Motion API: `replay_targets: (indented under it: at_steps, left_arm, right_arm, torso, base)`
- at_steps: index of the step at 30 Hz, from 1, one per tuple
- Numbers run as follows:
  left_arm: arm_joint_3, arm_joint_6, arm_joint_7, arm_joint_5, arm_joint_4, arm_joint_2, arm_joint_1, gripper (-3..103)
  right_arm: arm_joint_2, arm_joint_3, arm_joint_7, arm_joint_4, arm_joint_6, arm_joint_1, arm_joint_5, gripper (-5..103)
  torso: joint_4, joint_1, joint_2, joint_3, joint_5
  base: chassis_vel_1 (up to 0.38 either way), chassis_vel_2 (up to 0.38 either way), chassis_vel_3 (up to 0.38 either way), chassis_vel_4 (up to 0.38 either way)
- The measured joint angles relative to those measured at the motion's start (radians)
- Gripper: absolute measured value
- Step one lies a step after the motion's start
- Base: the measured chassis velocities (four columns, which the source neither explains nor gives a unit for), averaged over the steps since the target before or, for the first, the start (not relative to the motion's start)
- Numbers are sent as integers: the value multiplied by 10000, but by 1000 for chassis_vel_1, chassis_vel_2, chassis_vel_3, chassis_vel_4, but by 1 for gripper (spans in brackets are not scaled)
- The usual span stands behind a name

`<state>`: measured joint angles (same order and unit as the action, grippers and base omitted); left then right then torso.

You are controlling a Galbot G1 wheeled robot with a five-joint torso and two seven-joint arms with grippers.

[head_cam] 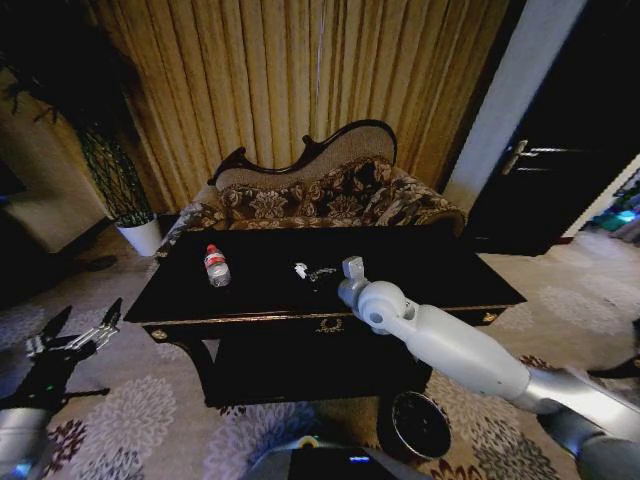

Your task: Move to the front of the table and place the trash on the table into the trash bin.

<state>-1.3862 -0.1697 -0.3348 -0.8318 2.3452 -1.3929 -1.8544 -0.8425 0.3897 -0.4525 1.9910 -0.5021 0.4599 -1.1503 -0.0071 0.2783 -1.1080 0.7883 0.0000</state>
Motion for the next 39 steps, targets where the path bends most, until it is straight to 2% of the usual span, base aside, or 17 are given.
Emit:
replay_targets:
  at_steps: [6, 9, 14, 19, 25, 27, 30, 39]
  left_arm:
    - [-2, 3, 7, 0, 40, -3, -1, 100]
    - [-4, 3, 33, -4, 69, 36, 35, 100]
    - [-5, 3, 41, -7, 98, 47, 36, 100]
    - [8, -16, 56, -25, 168, 186, 85, 100]
    - [59, -32, 62, -38, 208, 408, 132, 100]
    - [71, -26, 66, -69, 209, 535, 134, 100]
    - [71, -15, 63, -210, 191, 648, 135, 100]
    - [47, 195, -55, -824, -84, 1236, 95, 100]
  right_arm:
    - [24, -366, -1, 33, 269, 58, 14, 0]
    - [108, -953, 52, 154, 821, 222, 216, 0]
    - [253, -1566, 132, 333, 1111, 499, 310, 0]
    - [490, -2845, 494, 284, 1805, 1630, 1201, 0]
    - [548, -4052, 856, 161, 2289, 2867, 2075, 0]
    - [594, -4870, 1081, 67, 2637, 3552, 2804, 0]
    - [646, -5448, 1128, 41, 2947, 4068, 3402, 0]
    - [561, -7009, 1370, 3, 3056, 5646, 4025, 0]
  torso:
    - [0, 0, 0, 0, 0]
    - [0, 0, 0, 0, 0]
    - [1, 0, 0, 0, -1]
    - [1, 0, 0, 0, 0]
    - [-1, 0, 0, 0, 1]
    - [-3, 0, 0, 0, 2]
    - [0, 0, 0, 0, 2]
    - [2, -1, 0, 0, 2]
  base:
    - [0, 0, 0, 0]
    - [0, 0, 0, 0]
    - [0, 0, 0, 0]
    - [0, 0, 0, 0]
    - [0, 0, 0, 0]
    - [0, 0, 0, 0]
    - [0, 0, 0, 0]
    - [0, 0, 0, 0]
